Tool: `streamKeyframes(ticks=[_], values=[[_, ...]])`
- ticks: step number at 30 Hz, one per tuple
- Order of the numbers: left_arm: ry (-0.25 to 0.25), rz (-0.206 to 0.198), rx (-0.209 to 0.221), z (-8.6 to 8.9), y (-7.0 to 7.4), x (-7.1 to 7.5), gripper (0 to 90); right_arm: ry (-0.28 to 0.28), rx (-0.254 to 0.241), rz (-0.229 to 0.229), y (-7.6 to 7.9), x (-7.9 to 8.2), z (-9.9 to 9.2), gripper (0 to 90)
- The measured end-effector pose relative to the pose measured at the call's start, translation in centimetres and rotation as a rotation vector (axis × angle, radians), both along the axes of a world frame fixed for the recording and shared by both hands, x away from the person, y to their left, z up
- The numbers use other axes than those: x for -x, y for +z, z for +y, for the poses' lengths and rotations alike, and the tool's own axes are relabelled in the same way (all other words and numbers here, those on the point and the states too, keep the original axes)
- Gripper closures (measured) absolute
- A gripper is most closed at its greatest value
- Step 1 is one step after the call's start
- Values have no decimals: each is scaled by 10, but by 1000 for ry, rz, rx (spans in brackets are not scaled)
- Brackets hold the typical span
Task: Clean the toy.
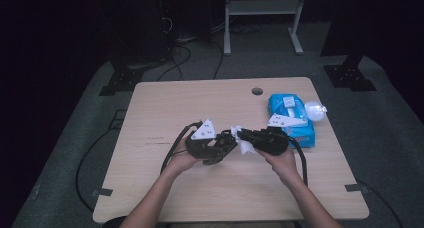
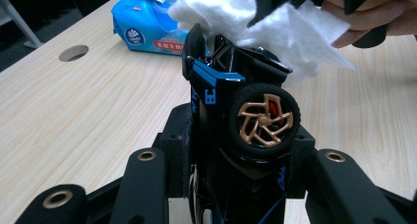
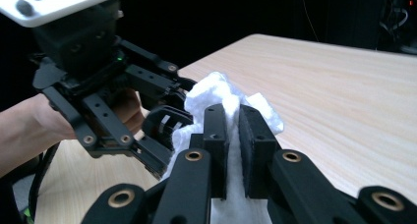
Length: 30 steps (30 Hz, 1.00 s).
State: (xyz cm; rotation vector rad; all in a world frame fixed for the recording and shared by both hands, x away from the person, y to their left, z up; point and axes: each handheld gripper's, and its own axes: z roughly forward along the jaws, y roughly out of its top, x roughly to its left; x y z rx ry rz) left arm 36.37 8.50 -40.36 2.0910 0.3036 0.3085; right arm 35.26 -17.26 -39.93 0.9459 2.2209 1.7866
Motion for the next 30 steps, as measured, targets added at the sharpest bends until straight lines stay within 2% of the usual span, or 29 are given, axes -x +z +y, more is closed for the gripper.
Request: streamKeyframes(ticks=[2, 4, 8, 10, 13, 17, 21, 26, 30], values=[[-3, -2, -7, -1, -1, 0, 571, -1, 2, 1, 0, 0, -1, 820], [-7, -1, -5, -2, -2, 0, 572, 18, -31, 9, 2, 2, 3, 821], [-9, 2, -7, -5, -3, 1, 572, 66, -41, -19, 14, 9, 17, 820], [-14, 2, -2, -5, -2, 2, 571, 75, -17, -44, 17, 12, 23, 820], [-11, -7, -16, -5, -1, 3, 571, 54, 7, -60, 14, 11, 22, 820], [-9, 1, -8, -2, -2, 0, 571, 20, 33, -53, 10, 8, 13, 821], [-1, 2, -12, -2, -3, -1, 571, 5, 17, -27, 6, 5, 10, 820], [-2, -1, -1, -1, -1, 0, 571, 21, 30, -66, 12, 10, 18, 820], [7, -10, 9, 3, 2, 0, 571, 4, 10, -49, 9, 6, 11, 820]])
